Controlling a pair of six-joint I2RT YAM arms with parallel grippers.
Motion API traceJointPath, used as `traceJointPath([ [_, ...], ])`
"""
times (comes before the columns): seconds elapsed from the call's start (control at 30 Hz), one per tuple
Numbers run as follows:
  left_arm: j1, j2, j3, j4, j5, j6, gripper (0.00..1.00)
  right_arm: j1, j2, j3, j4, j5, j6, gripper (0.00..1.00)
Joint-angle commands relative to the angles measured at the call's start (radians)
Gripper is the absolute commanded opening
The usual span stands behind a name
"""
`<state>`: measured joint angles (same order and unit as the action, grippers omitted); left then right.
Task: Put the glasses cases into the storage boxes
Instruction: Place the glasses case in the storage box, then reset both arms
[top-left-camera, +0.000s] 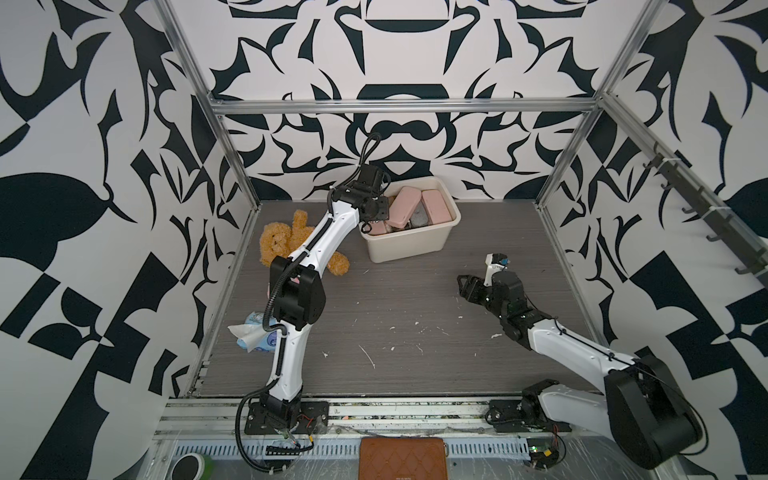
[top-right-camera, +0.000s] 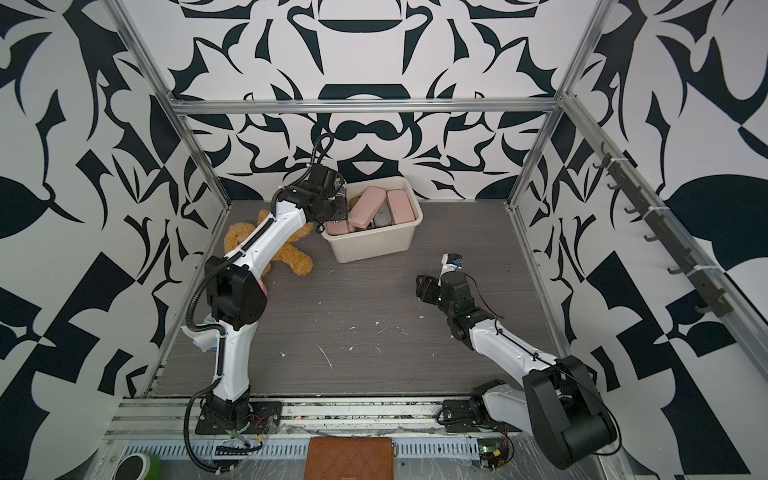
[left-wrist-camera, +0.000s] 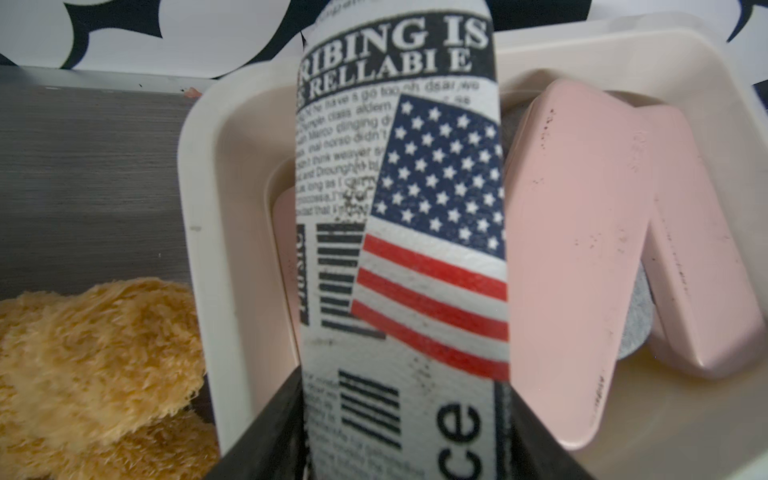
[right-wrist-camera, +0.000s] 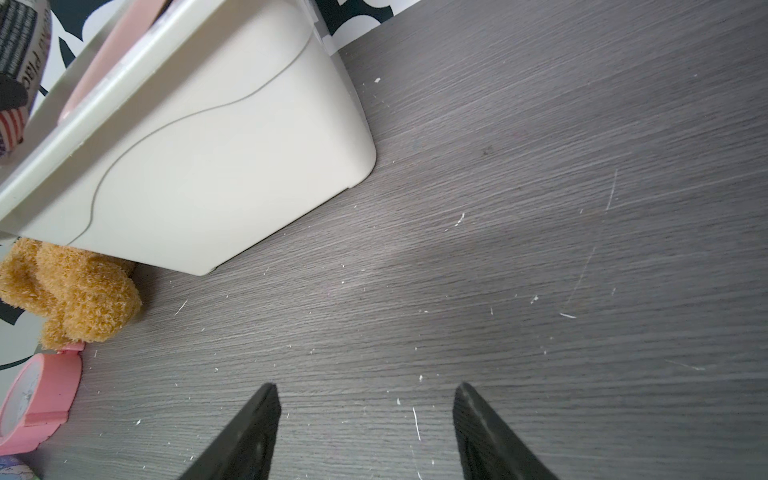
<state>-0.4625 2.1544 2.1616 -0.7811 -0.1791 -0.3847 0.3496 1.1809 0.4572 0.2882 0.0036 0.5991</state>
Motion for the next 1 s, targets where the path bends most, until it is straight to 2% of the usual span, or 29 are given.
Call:
traceJointPath([
  [0.0, 0.005, -0.022, 0.047, -0.011, -0.010, -0.008, 0.71, 0.005, -0.020, 0.031, 0.002, 0.005, -0.010, 0.69],
  [0.03, 0.005, -0.024, 0.050, -0.014, -0.003, -0.003, 0.75, 0.005, -0.023, 0.031, 0.002, 0.007, -0.010, 0.69],
  [0.1, 0.005, -0.032, 0.054, -0.020, 0.015, 0.002, 0.90, 0.005, -0.024, 0.029, 0.000, 0.014, -0.012, 0.70],
  [0.23, 0.005, -0.058, 0.060, -0.036, 0.045, 0.021, 0.98, 0.005, -0.024, 0.031, -0.001, 0.010, -0.012, 0.70],
  [0.37, 0.007, -0.143, -0.007, -0.012, 0.006, 0.033, 0.98, 0.005, -0.025, 0.030, -0.001, 0.014, -0.013, 0.70],
  [0.57, 0.056, -0.346, -0.283, 0.090, 0.025, 0.023, 0.95, 0.005, -0.017, 0.031, 0.001, 0.017, -0.016, 0.70],
  [0.67, 0.108, -0.412, -0.401, 0.120, 0.091, -0.025, 0.91, 0.005, -0.008, 0.032, 0.003, 0.014, -0.016, 0.69],
  [0.77, 0.148, -0.460, -0.491, 0.123, 0.174, -0.065, 0.81, 0.005, -0.002, 0.030, 0.008, 0.024, -0.021, 0.70],
  [0.9, 0.151, -0.566, -0.642, 0.206, 0.153, -0.036, 0.80, 0.005, 0.003, 0.026, 0.018, 0.025, -0.029, 0.69],
  [0.97, 0.164, -0.598, -0.677, 0.220, 0.159, -0.074, 0.80, 0.005, 0.007, 0.027, 0.021, 0.035, -0.036, 0.69],
])
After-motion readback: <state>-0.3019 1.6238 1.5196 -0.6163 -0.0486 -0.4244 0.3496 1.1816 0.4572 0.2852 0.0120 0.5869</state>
